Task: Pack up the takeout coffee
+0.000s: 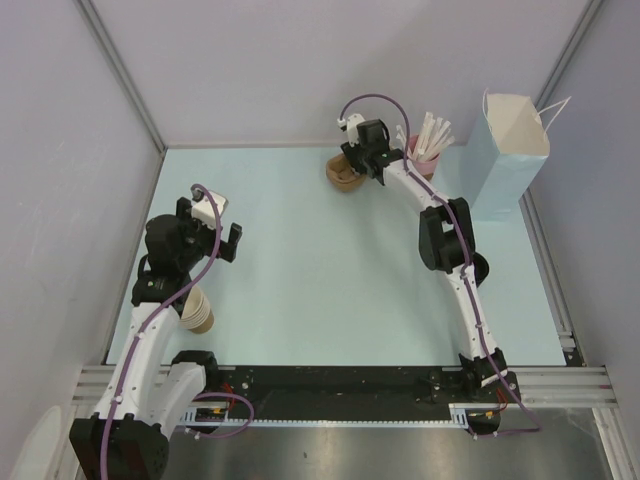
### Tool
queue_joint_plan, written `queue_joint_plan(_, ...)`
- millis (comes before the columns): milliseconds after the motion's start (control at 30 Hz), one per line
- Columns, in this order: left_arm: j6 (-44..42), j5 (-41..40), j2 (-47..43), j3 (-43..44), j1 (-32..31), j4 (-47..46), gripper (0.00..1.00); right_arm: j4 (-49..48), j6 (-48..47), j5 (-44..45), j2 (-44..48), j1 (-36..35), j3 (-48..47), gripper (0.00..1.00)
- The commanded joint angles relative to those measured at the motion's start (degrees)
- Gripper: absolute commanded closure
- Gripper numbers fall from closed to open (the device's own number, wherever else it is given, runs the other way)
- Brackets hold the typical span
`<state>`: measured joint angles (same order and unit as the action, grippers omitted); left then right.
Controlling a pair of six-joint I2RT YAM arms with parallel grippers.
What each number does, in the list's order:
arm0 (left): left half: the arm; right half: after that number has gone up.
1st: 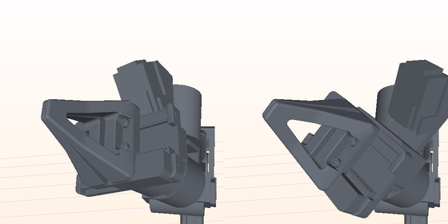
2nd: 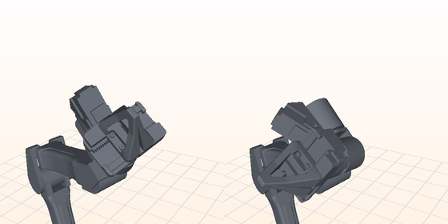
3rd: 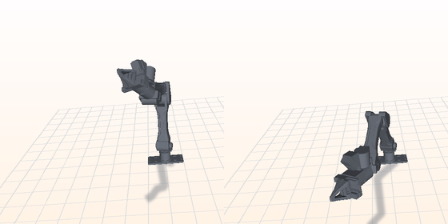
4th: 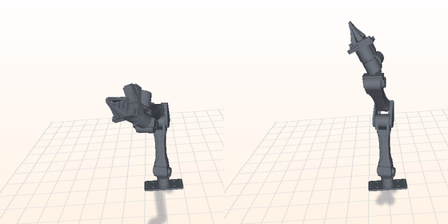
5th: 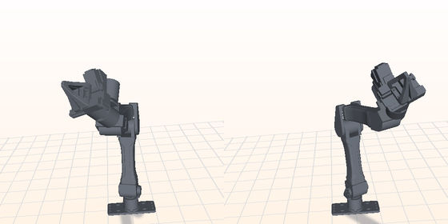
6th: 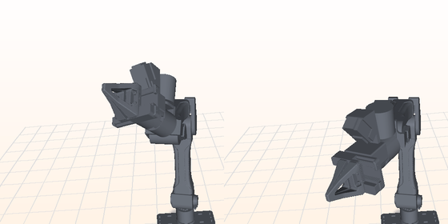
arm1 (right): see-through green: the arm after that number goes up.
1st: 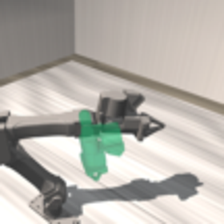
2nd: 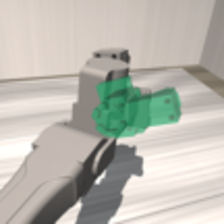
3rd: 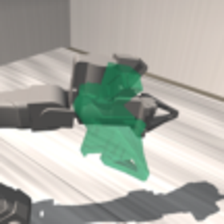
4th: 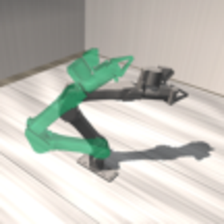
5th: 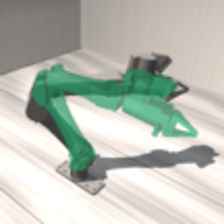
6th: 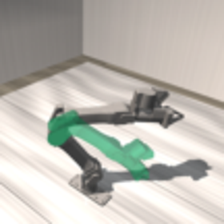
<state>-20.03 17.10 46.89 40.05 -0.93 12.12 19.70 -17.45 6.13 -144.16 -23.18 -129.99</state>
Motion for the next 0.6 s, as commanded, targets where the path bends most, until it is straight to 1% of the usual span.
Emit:
queue_joint_plan(0, -1.0, 0.0, 0.2, 0.6, 0.3, -1.0, 0.01, -2.6, -0.7, 0.1, 1.2, 0.3, -1.2, 0.49)
queue_joint_plan(133, -1.0, -0.1, 0.1, 0.6, 0.3, -1.0, 0.00, -5.1, -2.1, 2.4, 2.2, 0.1, 0.6, 0.58)
queue_joint_plan(200, -1.0, 0.0, 0.1, 0.6, 0.3, -1.0, 0.01, -5.7, -2.8, 2.7, 2.2, 0.0, 1.1, 0.61)
queue_joint_plan(233, -1.0, 0.0, 0.1, 0.6, 0.4, -1.0, 0.01, -5.8, -2.8, 2.7, 2.2, 0.1, 1.1, 0.65)
queue_joint_plan(333, -1.0, 0.0, 0.0, 0.6, 0.4, -1.0, 0.00, -5.7, -2.6, 2.1, 2.4, 0.2, 1.3, 0.73)
queue_joint_plan(433, -0.9, -0.1, 0.1, 0.6, 0.3, -1.0, 0.01, -5.8, -2.7, 1.9, 2.8, 0.2, 1.5, 0.78)
queue_joint_plan(567, -0.9, 0.0, 0.1, 0.6, 0.3, -0.9, 0.01, -6.1, -2.6, 2.0, 3.8, 0.2, 1.6, 0.80)
